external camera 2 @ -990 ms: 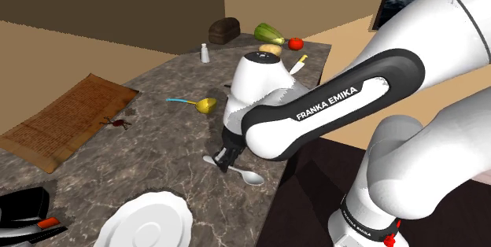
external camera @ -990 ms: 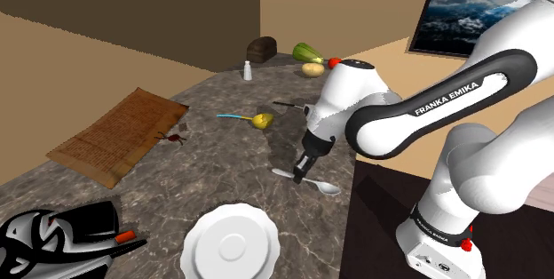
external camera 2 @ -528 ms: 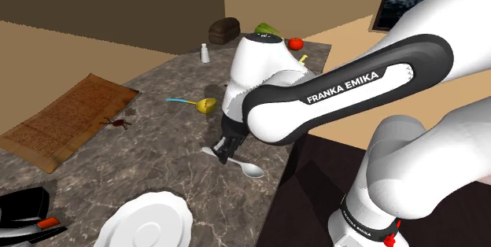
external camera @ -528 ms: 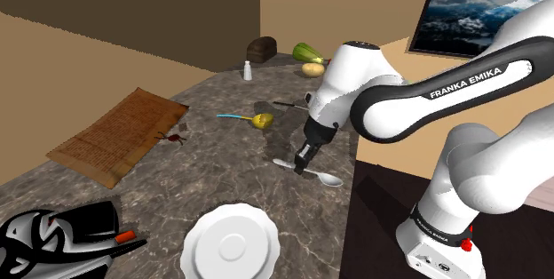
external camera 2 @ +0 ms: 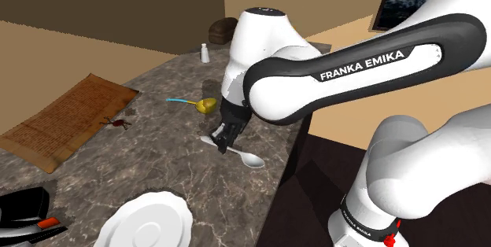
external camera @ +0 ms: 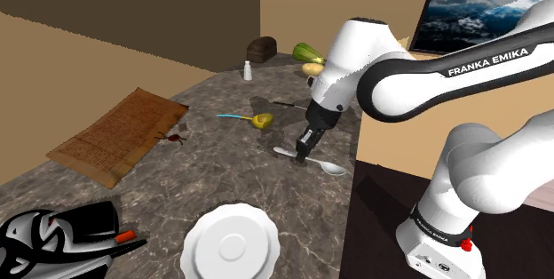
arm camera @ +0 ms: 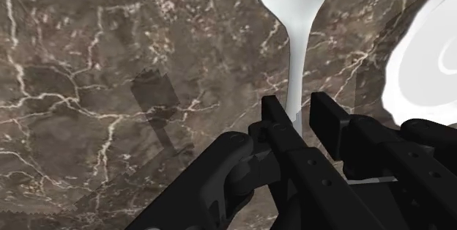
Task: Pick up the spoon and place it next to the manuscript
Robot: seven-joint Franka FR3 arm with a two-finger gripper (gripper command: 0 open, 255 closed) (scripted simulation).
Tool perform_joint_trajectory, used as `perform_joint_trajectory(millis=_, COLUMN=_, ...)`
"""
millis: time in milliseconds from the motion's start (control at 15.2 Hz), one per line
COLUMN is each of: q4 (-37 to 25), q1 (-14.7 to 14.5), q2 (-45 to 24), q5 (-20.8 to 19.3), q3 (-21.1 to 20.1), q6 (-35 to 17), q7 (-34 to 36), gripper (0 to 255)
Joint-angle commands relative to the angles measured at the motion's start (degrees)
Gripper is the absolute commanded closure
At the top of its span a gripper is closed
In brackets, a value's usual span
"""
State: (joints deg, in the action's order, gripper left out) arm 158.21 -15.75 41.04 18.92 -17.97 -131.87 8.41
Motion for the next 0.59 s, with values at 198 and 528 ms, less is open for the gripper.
perform_joint_trajectory(millis=198, q4=-3.0, q1=0.5, q2=1.6, q5=-1.0, q3=0.9, q6=4.6, q7=0.3, gripper=255)
perform_joint_trajectory(millis=528, q4=-6.2, q1=0.9, q2=2.6, q5=-1.9, q3=1.6, q6=8.8, q7=0.7, gripper=255)
